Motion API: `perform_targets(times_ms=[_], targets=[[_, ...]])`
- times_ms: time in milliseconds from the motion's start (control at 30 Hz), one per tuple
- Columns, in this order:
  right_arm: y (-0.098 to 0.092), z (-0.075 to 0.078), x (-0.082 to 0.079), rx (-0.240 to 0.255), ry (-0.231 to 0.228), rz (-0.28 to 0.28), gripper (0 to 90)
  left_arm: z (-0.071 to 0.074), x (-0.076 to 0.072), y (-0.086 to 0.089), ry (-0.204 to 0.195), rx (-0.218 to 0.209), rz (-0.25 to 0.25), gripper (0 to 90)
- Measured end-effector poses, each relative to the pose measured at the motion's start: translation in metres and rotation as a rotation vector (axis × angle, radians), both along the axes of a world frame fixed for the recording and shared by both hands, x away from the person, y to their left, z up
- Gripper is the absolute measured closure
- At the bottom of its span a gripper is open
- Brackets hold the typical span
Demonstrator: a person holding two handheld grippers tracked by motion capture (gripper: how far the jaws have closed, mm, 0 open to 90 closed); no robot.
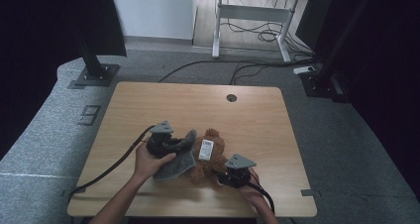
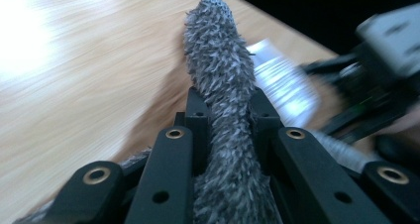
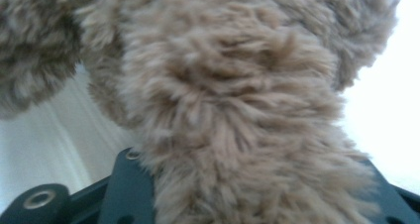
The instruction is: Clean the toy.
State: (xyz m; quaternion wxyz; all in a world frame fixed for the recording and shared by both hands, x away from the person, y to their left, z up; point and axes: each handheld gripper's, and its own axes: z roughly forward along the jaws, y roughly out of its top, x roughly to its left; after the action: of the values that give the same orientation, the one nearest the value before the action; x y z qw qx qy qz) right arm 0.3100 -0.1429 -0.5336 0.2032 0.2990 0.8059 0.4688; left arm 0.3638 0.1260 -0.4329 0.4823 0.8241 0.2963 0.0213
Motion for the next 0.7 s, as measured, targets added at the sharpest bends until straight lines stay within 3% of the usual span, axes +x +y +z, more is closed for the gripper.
perform_targets(times_ms=[67,133,233,300,433,700], targets=[[0.001,0.001,0.000,-0.015,-0.024,-0.003,54.4,0.007,0.004,-0.016,0.001,0.006,-0.019,75.9],[0.002,0.001,0.000,-0.029,-0.051,-0.015,55.2,0.010,0.010,-0.037,0.024,0.041,-0.047,75.8],[0.002,0.002,0.001,-0.044,-0.092,-0.040,56.8,0.000,0.021,-0.061,0.081,0.095,-0.066,75.4],[-0.001,0.001,0.003,-0.056,-0.129,-0.077,58.4,-0.008,0.026,-0.064,0.094,0.067,-0.046,75.4],[-0.009,-0.002,0.008,-0.060,-0.193,-0.162,60.6,-0.011,0.026,-0.052,0.082,0.044,-0.017,75.7],[-0.014,-0.003,0.003,-0.063,-0.177,-0.149,60.1,-0.024,0.007,0.010,0.076,-0.007,0.075,75.8]])
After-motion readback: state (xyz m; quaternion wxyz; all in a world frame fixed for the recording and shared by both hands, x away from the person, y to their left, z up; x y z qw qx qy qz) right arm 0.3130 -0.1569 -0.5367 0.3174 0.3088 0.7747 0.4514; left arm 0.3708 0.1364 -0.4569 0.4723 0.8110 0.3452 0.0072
